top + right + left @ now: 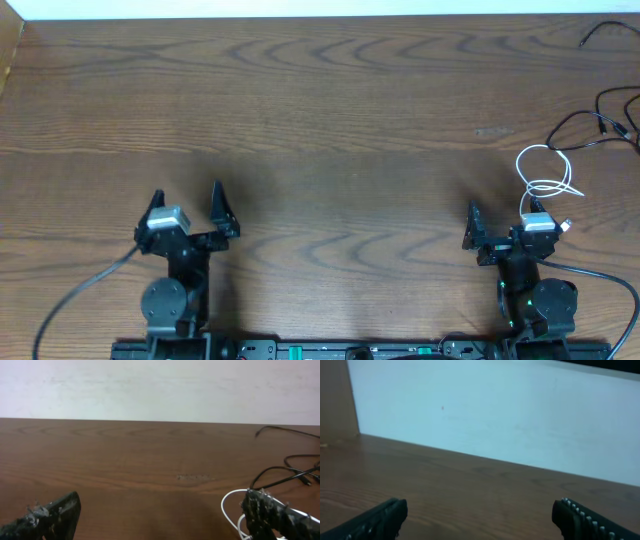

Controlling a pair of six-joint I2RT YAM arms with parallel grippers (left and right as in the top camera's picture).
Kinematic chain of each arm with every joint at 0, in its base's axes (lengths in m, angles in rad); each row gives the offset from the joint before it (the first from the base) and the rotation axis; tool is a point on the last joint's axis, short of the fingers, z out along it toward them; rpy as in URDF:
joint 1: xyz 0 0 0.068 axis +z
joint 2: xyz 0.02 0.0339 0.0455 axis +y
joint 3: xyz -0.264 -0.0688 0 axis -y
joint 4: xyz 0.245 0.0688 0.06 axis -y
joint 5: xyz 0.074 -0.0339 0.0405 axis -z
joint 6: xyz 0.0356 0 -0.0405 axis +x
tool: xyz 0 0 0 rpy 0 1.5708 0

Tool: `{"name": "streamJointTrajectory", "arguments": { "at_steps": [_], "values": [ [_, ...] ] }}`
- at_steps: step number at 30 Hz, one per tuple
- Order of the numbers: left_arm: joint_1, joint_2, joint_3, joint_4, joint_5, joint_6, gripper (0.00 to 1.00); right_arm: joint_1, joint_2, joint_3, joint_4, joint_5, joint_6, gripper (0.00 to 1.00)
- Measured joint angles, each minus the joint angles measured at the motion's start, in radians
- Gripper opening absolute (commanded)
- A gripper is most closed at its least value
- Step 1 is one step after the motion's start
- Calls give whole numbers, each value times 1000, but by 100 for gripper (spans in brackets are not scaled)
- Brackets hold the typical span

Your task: Untangle cables

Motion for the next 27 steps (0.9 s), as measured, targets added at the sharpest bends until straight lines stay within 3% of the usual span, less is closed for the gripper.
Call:
{"name": "streamJointTrajectory", "arguments": {
  "at_steps": [8, 15, 27],
  "values": [
    [8, -116, -108, -30, 0, 52, 98, 0, 0, 0, 0, 0, 3, 99],
    [9, -119, -104, -143, 5, 85, 98, 0, 0, 0, 0, 0, 3, 99],
    [9, -119, -98, -153, 12, 101, 98, 0, 0, 0, 0, 0, 3, 99]
  ]
}}
